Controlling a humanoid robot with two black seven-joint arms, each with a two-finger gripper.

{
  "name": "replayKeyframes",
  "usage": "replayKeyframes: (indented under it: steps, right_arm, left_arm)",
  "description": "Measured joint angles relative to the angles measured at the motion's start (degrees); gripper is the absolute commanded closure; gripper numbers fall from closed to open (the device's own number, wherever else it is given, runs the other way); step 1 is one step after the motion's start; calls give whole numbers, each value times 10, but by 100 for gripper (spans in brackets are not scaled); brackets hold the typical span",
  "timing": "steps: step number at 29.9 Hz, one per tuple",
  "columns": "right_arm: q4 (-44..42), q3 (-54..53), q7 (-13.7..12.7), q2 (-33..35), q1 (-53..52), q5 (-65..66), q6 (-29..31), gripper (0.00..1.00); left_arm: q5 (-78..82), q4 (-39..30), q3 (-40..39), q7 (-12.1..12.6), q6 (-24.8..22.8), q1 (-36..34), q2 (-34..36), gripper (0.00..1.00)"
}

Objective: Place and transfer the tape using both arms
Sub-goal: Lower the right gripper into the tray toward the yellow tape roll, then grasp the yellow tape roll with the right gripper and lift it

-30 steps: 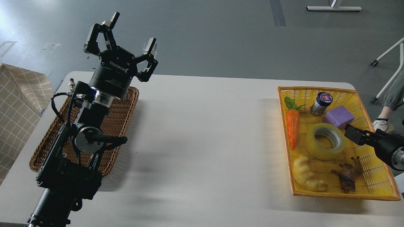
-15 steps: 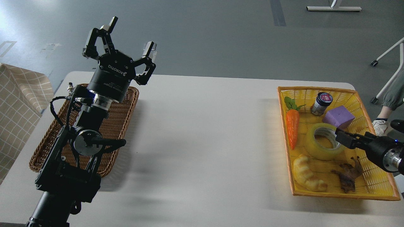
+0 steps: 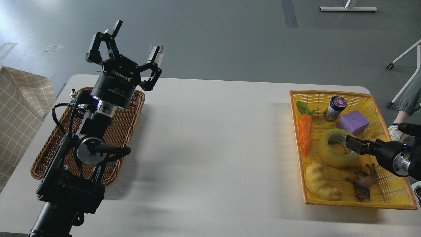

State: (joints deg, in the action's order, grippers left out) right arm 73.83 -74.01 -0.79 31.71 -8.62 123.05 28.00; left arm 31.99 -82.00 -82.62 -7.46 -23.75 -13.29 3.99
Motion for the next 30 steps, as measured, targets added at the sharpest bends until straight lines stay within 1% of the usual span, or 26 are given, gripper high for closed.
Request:
replayKeyframes:
  steps: [4,11,16,18,20,28,30]
  right_arm:
    - [-7,5,0,-4,-1,0,0,3]
    - [-21,7,-1,-17,-6,2,0,7]
    - [-28,16,-2,-21,-12,3,-2,25]
    - [-28,17,-2,-22,-13,4,-2,38]
    - [-28,18,-3,-24,-14,9,-2,44]
    - [-29,19,-4,-25,-19,15,-2,45]
    - [-29,23,-4,-25,-19,15,-2,46]
  left_arm:
    - [0,0,0,0,0,1,0,1]
    - [0,0,0,0,0,2,0,1]
    - [0,0,0,0,0,2,1,1]
    - [0,0,0,0,0,2,1,1]
    - [0,0,0,0,0,2,1,1]
    - [0,0,0,0,0,2,1,1]
    - [0,1,0,0,0,2,1,1]
